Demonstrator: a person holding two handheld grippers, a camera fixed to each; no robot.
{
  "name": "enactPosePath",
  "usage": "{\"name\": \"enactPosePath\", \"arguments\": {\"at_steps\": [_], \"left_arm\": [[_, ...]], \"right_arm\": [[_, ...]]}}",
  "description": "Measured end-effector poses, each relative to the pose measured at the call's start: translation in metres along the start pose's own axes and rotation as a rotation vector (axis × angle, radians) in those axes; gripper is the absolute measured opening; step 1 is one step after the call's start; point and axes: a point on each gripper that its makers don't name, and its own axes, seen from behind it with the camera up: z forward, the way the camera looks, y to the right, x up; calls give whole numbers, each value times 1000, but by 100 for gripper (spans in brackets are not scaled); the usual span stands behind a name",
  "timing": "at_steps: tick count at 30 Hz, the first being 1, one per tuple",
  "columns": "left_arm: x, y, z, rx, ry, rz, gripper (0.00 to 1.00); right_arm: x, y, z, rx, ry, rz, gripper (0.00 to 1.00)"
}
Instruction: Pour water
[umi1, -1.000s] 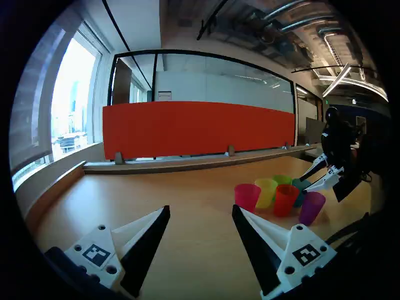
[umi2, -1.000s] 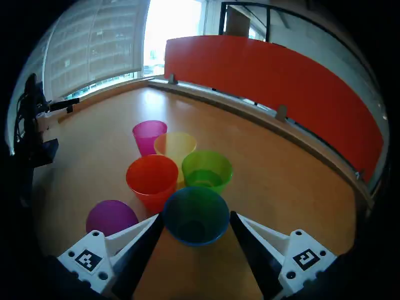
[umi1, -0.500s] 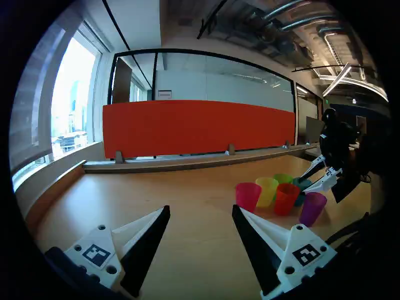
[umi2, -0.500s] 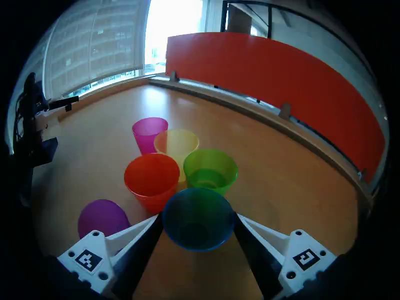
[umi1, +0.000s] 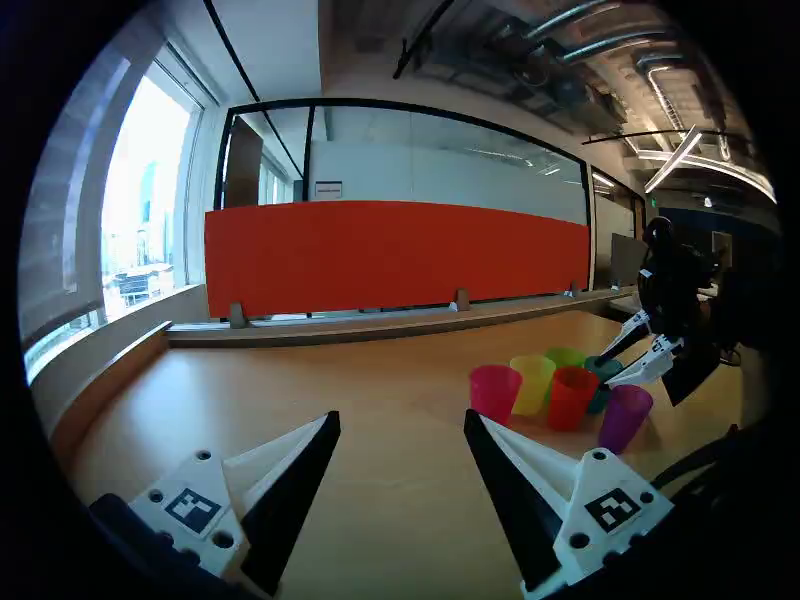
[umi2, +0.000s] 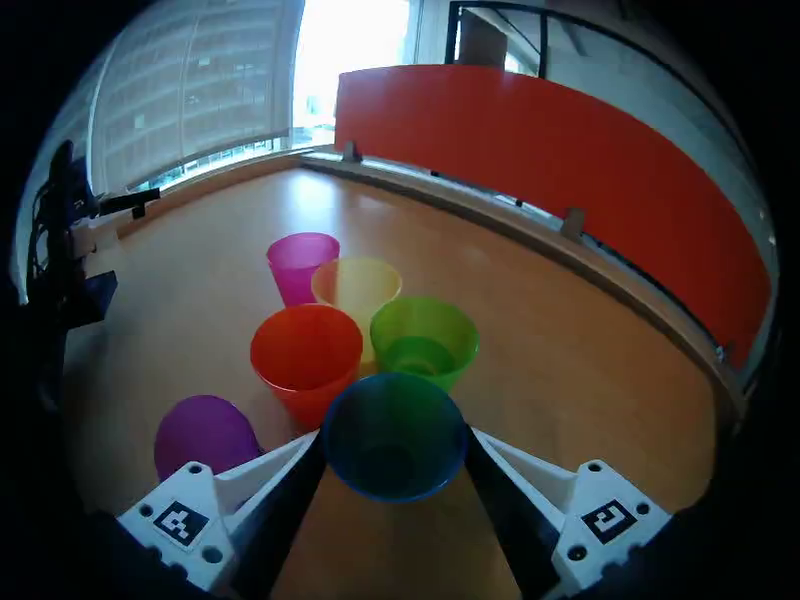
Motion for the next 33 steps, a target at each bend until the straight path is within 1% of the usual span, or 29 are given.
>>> {"name": "enactPosePath", "arguments": {"at_steps": [8, 12, 20, 23, 33], "left_arm": [[-2, 2, 1, -4, -1, 2, 92], [-1, 2, 0, -3, -1, 4, 92], [5, 6, 0, -14, 4, 6, 92], [9, 8, -1, -18, 7, 10, 92], [22, 16, -4, -33, 24, 27, 92]], "right_arm": [[0, 0, -3, -1, 15, -5, 95], [4, 1, -8, -8, 39, -2, 94], [17, 0, -24, -36, 121, -5, 94], [24, -3, -32, -50, 163, -2, 94], [47, -11, -59, -94, 295, 33, 94]]}}
